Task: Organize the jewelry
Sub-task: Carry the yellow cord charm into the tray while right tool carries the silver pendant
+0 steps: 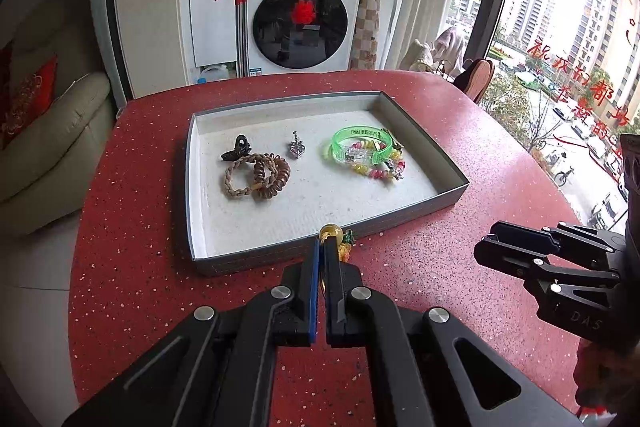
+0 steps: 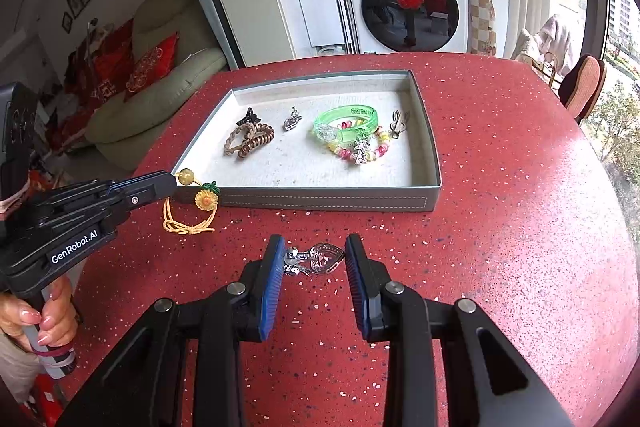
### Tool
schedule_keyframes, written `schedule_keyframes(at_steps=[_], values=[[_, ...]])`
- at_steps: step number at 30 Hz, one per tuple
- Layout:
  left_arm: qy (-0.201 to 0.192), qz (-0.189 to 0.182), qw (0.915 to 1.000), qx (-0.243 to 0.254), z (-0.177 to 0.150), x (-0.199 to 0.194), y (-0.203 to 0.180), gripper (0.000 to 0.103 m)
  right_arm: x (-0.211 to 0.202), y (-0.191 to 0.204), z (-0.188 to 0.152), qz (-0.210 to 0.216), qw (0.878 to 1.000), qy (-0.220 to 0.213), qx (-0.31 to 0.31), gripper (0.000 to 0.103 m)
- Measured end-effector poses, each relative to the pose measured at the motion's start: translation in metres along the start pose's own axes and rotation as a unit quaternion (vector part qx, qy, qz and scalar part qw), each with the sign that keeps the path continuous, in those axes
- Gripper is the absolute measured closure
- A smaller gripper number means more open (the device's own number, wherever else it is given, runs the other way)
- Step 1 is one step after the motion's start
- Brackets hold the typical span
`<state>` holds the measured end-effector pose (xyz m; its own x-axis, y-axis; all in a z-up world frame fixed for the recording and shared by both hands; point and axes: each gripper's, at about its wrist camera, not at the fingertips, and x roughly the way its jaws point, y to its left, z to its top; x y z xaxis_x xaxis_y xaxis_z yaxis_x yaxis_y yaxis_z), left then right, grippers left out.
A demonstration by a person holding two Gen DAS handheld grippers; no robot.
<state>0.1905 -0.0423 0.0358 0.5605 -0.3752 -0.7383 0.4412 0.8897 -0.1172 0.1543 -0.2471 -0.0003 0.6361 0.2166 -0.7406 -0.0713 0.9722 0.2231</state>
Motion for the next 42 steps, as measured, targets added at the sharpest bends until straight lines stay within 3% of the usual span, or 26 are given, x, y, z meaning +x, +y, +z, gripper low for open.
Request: schedule_keyframes(at_steps=[11, 17, 28, 42], values=[[-0.019, 0.011, 0.9995, -0.024, 0.035, 0.000, 0.026, 0.083, 0.002, -0.014, 0.043, 0.007, 1.000, -0.016, 0.020, 0.069], [-0.011, 0.004, 0.9994, -0.033, 0.051, 0.015, 0.031, 0.083, 0.016, -0.019, 0.064, 0.009, 1.000, -0.013, 0.027, 0.069], [0.027, 0.011, 0.9989, -0.036, 0.051, 0.061, 0.034, 0.083, 0.058, -0.031, 0.075, 0.002, 0.999, 0.019, 0.042, 0.069], [0.048, 0.019, 0.9982, -0.032, 0.042, 0.088, 0.031, 0.083, 0.088, -0.032, 0.076, -0.004, 0.998, 0.044, 0.037, 0.069]])
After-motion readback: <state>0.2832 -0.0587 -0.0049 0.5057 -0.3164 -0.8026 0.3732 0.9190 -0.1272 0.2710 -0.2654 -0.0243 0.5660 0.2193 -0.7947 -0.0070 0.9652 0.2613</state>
